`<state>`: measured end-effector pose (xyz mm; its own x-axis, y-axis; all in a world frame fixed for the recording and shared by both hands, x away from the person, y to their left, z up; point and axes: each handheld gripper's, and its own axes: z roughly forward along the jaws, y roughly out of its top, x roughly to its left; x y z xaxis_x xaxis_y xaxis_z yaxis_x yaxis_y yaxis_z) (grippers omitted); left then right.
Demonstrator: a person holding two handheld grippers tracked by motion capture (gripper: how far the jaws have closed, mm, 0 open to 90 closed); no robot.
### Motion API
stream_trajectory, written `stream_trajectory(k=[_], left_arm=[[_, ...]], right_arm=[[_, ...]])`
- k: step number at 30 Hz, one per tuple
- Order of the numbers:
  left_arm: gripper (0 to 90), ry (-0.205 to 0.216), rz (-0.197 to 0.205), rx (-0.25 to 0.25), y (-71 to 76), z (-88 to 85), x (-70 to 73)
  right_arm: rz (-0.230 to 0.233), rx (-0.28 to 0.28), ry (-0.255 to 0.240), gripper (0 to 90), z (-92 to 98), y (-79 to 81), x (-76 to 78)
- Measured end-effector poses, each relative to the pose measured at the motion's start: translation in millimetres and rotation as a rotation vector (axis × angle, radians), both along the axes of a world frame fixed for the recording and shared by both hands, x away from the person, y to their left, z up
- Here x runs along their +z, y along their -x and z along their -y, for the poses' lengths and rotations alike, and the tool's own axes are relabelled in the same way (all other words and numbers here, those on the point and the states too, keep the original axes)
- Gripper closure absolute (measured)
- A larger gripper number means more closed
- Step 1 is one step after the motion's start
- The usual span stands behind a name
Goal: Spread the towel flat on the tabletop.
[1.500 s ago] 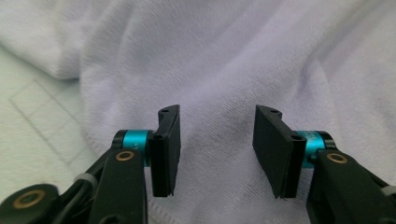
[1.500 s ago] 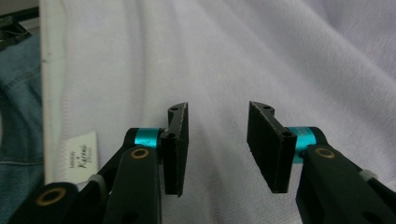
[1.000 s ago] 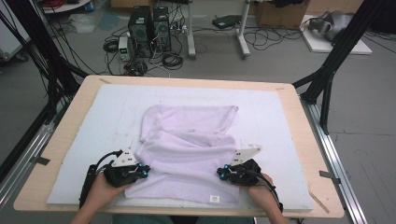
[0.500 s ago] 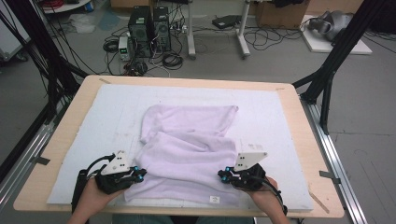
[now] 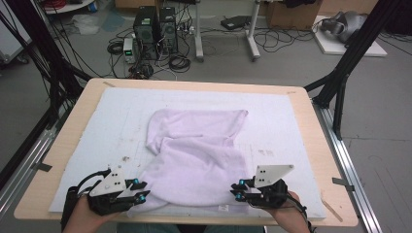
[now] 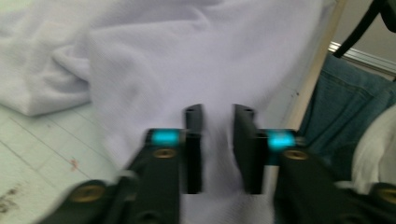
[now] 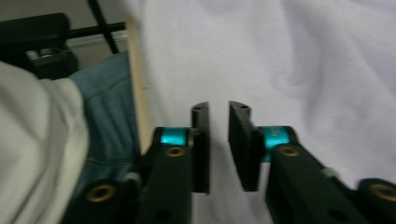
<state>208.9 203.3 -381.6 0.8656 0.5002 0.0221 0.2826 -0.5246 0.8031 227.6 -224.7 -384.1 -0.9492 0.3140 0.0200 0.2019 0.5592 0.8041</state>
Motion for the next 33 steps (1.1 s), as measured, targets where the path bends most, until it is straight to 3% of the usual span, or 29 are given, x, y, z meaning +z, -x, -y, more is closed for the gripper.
stream_trajectory(k=[4,7,11,13,15,18,22,27,33], left_arm=[[60.7,-0.012,0.009,0.031,-27.1,5.0,-15.4],[58.5,-0.031,-0.017,0.069,-46.4,8.2,-34.2],[59.7,-0.107,-0.043,0.102,-59.9,13.5,-59.2],[67.5,-0.088,-0.03,0.109,-58.4,11.5,-59.6],[80.0,-0.083,-0.055,0.095,-57.5,11.0,-60.1],[85.8,-0.095,-0.035,0.086,-51.1,13.8,-59.3],[86.8,-0.096,-0.028,0.082,-43.0,11.2,-56.9],[87.2,-0.066,-0.021,0.073,-28.8,4.3,-48.5],[87.2,-0.036,-0.014,0.029,-0.9,-1.3,-31.5]], right_arm=[[0.009,-0.048,0.027,63.8,-3.7,-21.5,-8.0],[-0.035,-0.062,0.038,58.7,-7.6,-39.2,-24.0],[-0.089,-0.068,0.099,57.2,-11.1,-50.8,-48.4],[-0.101,-0.061,0.132,61.5,-13.0,-49.2,-58.1],[-0.087,-0.071,0.099,70.4,-10.6,-47.2,-60.4],[-0.093,-0.052,0.096,84.9,-10.4,-44.9,-60.5],[-0.095,-0.028,0.09,87.2,-11.1,-40.7,-58.7],[-0.089,-0.019,0.031,87.4,-5.1,-30.2,-52.1],[-0.072,0.013,-0.029,87.5,2.3,-8.4,-34.7]])
